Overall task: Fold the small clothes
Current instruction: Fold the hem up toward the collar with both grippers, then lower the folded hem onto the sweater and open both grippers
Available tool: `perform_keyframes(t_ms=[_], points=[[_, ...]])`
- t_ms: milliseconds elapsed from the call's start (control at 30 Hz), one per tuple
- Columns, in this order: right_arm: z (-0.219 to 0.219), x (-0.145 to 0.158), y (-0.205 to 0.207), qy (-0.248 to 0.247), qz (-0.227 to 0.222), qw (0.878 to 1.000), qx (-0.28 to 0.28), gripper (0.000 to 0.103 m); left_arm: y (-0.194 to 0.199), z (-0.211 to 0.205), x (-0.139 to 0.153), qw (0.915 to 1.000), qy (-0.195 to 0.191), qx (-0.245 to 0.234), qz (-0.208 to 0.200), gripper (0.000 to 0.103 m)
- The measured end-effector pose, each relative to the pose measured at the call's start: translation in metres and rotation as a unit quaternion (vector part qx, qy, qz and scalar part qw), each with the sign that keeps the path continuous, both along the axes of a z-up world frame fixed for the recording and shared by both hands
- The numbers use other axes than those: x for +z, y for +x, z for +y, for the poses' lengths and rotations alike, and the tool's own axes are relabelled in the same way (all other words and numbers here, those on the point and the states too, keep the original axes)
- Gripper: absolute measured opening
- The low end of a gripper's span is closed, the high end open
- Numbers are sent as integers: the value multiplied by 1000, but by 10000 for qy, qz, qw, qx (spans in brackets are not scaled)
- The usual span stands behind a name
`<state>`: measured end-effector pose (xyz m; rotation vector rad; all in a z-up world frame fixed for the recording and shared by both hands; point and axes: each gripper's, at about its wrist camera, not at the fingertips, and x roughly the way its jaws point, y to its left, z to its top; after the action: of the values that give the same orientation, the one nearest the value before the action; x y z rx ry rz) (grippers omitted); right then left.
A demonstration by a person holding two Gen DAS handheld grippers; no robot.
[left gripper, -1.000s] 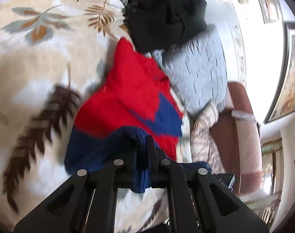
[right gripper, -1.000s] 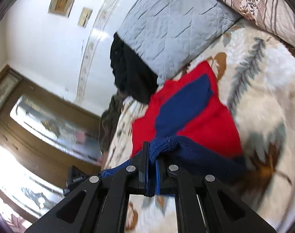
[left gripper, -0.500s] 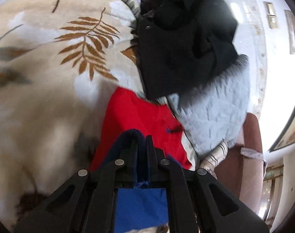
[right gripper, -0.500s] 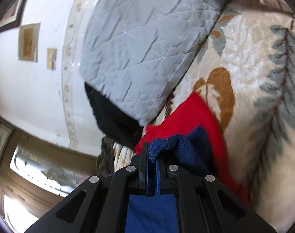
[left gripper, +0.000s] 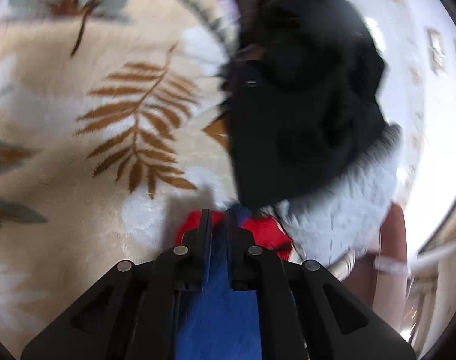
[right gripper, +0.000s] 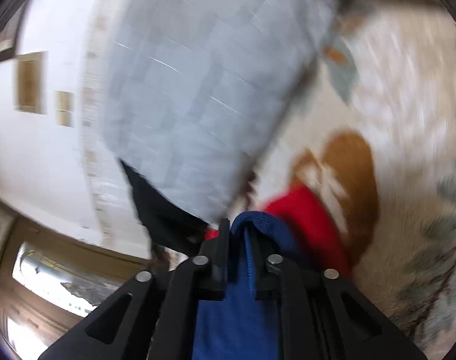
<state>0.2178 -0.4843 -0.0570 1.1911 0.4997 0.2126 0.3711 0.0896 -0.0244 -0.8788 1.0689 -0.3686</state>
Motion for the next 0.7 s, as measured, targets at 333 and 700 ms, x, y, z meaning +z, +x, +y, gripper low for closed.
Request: perform_keyframes(t_ms=[333, 700], points=[[21, 7, 21, -1874, 1049, 9762, 301, 29, -25, -66, -16, 9798, 1619, -1175, 14, 36], [13, -16, 20, -2145, 1368, 9671, 45, 10, -19, -64, -23, 9786, 1946, -624, -242, 12]])
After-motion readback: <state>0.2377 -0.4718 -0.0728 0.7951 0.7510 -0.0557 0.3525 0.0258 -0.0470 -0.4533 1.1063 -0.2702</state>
